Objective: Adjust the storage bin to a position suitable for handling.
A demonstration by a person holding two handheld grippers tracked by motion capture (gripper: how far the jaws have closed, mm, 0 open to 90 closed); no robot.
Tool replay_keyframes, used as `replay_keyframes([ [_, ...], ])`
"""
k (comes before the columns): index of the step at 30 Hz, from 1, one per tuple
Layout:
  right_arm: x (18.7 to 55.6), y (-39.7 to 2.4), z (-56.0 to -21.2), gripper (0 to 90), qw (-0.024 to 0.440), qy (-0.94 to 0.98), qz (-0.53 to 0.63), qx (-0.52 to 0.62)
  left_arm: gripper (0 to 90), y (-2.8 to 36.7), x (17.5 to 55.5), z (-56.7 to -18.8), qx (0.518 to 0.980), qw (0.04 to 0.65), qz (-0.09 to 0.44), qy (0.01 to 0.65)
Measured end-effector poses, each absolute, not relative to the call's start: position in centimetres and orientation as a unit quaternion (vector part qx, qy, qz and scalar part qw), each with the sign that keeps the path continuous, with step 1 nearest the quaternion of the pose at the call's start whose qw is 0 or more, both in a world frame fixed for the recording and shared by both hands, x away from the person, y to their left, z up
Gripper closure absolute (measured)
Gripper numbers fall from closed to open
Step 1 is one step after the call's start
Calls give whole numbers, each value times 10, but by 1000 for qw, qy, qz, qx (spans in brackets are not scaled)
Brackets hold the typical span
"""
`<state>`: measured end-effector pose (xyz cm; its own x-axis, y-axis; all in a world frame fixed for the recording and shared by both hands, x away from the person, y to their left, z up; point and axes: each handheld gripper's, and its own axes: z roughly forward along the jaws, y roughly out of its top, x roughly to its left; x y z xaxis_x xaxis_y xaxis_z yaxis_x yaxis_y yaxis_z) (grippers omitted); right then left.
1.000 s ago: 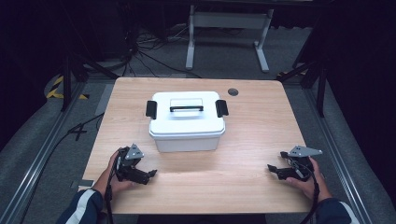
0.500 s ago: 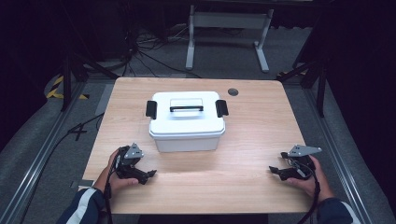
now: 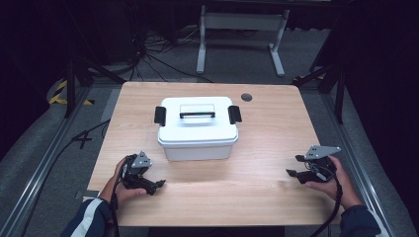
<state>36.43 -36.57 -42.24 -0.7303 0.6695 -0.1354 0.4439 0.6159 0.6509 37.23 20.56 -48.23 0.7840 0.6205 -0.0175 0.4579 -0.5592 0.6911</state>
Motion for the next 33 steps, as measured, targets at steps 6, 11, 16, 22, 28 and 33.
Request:
replay_keyframes([
  [6, 370, -356, -406, 379, 191, 888, 298, 294, 2, 206, 373, -482, 876, 354, 114, 307],
  [11, 376, -349, -397, 386, 197, 889, 301, 282, 3, 206, 373, -482, 876, 354, 114, 307],
  [16, 382, -340, -386, 390, 199, 891, 304, 271, 3, 206, 373, -482, 876, 355, 114, 307],
  [22, 386, -332, -376, 407, 201, 897, 297, 258, 3, 206, 373, -482, 877, 353, 113, 306],
  [28, 389, -324, -363, 429, 204, 905, 289, 237, 3, 206, 373, -482, 877, 353, 114, 306],
  [33, 393, -318, -355, 436, 204, 908, 288, 226, 3, 206, 373, -482, 876, 353, 114, 307],
])
